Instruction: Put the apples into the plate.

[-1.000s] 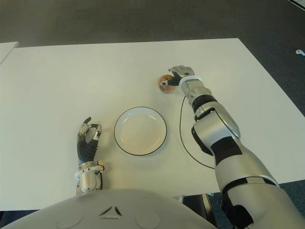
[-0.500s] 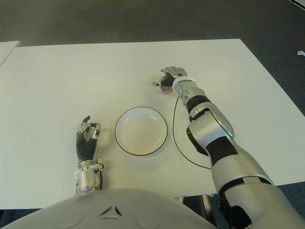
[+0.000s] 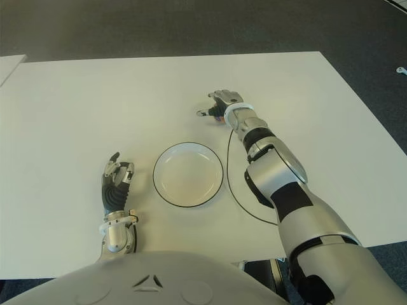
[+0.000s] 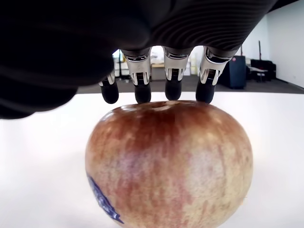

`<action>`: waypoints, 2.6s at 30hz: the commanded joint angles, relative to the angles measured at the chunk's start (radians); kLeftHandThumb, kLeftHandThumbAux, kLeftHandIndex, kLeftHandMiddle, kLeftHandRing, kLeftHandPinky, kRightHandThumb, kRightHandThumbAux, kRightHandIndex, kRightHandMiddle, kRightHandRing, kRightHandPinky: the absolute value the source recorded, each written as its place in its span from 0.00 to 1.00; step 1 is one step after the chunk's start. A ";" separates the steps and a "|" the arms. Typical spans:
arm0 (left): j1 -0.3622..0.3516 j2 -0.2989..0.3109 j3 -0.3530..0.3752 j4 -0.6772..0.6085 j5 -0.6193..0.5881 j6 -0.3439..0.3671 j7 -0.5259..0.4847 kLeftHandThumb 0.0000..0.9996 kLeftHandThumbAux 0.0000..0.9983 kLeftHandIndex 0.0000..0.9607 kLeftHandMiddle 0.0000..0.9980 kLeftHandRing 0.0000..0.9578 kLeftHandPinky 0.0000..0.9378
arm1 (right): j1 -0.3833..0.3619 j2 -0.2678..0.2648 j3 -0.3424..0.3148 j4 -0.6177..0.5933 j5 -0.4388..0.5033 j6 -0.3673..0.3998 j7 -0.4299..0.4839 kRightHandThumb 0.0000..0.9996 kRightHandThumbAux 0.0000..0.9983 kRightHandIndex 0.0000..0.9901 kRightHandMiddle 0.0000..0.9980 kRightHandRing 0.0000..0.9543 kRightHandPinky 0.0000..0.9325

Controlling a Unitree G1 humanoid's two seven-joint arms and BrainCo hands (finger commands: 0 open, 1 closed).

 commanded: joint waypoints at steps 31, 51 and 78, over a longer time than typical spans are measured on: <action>0.034 -0.049 -0.007 0.000 -0.070 0.004 -0.037 0.03 0.52 0.64 0.09 0.00 0.03 | 0.016 0.015 0.015 0.000 -0.005 0.004 0.012 0.18 0.20 0.00 0.00 0.00 0.00; 0.059 -0.024 0.031 0.065 -0.087 -0.112 -0.067 0.03 0.53 0.66 0.07 0.00 0.00 | 0.090 -0.011 0.001 0.016 0.002 0.016 -0.013 0.18 0.21 0.00 0.00 0.00 0.00; 0.062 0.001 0.082 0.128 -0.072 -0.183 -0.116 0.02 0.52 0.58 0.08 0.00 0.00 | 0.154 0.022 -0.015 0.026 0.010 0.047 -0.032 0.16 0.20 0.00 0.00 0.00 0.00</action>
